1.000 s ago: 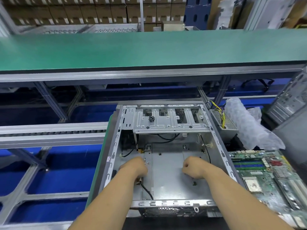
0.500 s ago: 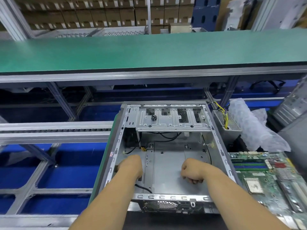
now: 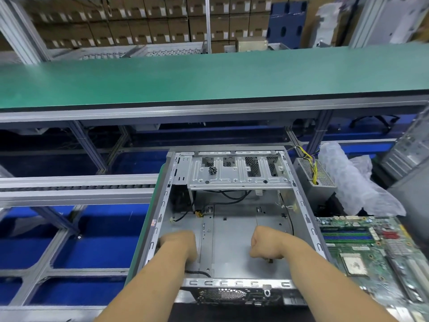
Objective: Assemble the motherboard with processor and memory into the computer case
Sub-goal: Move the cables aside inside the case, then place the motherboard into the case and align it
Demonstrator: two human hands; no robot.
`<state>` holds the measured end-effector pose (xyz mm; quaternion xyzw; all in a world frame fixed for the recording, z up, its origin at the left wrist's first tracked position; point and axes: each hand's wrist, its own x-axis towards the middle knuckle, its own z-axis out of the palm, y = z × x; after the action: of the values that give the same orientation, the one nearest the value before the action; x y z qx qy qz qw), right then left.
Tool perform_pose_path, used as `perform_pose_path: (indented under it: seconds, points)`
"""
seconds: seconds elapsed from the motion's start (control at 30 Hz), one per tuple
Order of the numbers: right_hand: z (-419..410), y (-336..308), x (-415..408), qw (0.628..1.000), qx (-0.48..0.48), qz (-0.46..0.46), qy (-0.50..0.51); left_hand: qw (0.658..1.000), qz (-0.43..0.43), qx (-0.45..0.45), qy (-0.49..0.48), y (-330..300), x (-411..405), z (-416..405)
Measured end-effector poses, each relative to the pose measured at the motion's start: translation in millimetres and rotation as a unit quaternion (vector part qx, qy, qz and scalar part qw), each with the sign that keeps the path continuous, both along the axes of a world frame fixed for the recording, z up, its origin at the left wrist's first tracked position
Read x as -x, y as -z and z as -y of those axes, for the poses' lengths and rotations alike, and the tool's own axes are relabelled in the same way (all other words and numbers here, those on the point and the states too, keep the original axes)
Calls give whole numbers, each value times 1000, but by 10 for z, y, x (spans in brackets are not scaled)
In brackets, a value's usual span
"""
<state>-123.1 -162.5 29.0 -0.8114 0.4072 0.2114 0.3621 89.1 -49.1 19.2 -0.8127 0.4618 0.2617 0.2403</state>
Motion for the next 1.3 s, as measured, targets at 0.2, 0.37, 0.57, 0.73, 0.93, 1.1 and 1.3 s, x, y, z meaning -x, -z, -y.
perform_pose_path:
  seconds: [0.2, 0.37, 0.57, 0.73, 0.93, 1.1, 1.3]
  points:
    - [57, 87, -13, 1000, 30, -5, 1, 952, -135, 275, 6, 92, 102, 357]
    - [108, 193, -30, 998, 55, 4, 12, 839, -296, 410, -202, 98, 63, 559]
    - [129, 208, -76, 998, 54, 2, 21, 811, -327, 395, -280, 191, -43, 484]
    - [82, 101, -116, 996, 78, 47, 17, 914, -185, 348, -101, 59, 110, 430]
    - [125, -437, -61, 965, 178, 194, 11, 920, -169, 331, 124, -612, 613, 746]
    - [495, -751, 575, 868, 252, 379, 197, 848, -227, 475, 65, -1087, 1244, 1208]
    - [849, -362, 1576, 828, 299, 246, 405, 823, -315, 471, 41, -1019, 2520, 1617]
